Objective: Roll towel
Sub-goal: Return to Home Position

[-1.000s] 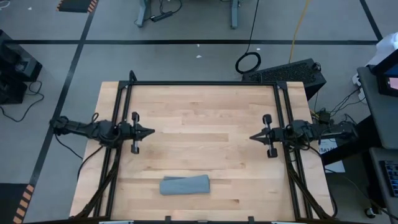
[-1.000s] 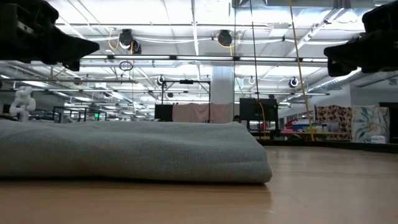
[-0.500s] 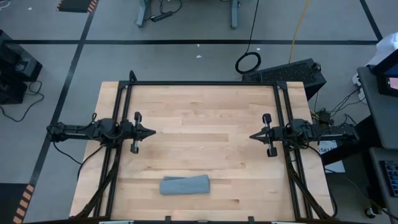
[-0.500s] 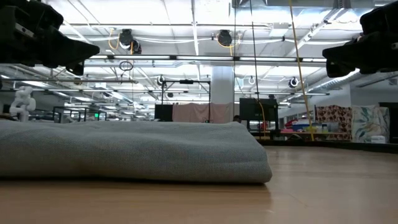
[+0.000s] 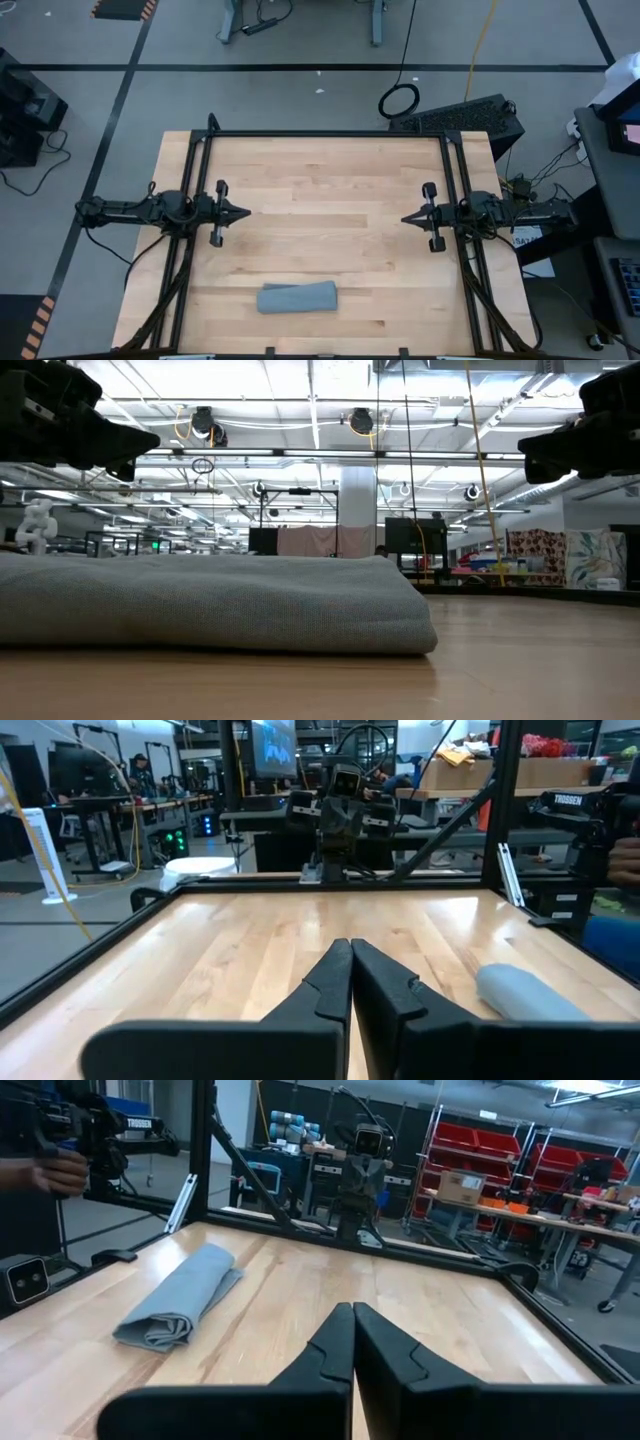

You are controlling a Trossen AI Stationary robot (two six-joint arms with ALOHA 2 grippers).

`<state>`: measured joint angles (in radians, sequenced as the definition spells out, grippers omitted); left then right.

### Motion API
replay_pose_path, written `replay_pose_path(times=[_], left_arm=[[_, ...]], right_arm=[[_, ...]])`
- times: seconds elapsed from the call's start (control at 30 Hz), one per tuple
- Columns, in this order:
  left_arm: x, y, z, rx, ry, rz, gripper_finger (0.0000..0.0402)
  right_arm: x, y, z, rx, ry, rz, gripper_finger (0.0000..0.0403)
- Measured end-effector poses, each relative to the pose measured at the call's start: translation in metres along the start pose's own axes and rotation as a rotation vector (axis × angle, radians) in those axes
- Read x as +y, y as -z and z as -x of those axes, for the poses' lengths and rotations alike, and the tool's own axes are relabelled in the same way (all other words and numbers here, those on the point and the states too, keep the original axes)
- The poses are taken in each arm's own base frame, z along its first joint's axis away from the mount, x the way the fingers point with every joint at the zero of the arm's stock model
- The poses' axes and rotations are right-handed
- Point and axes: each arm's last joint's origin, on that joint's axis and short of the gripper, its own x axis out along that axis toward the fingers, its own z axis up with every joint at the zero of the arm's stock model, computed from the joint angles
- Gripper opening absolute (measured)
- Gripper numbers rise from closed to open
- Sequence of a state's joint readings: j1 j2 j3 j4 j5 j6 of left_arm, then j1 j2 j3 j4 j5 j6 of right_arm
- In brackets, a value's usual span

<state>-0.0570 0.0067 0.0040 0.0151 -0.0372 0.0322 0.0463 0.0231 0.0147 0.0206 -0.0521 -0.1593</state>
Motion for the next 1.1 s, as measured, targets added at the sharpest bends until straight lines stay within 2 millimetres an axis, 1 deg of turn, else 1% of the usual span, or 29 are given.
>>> replay_pose_path(times=[0.4,1.1], left_arm=[[0.0000,-0.0002,0.0000,-0.003,-0.001,0.000,0.0020],[0.0002,-0.0005,0.0000,-0.005,-0.005,0.000,0.0020]], right_arm=[[0.0000,-0.0001,0.0000,-0.001,0.000,-0.094,0.0000],[0.0000,-0.0001,0.0000,-0.001,0.000,-0.095,0.0000]])
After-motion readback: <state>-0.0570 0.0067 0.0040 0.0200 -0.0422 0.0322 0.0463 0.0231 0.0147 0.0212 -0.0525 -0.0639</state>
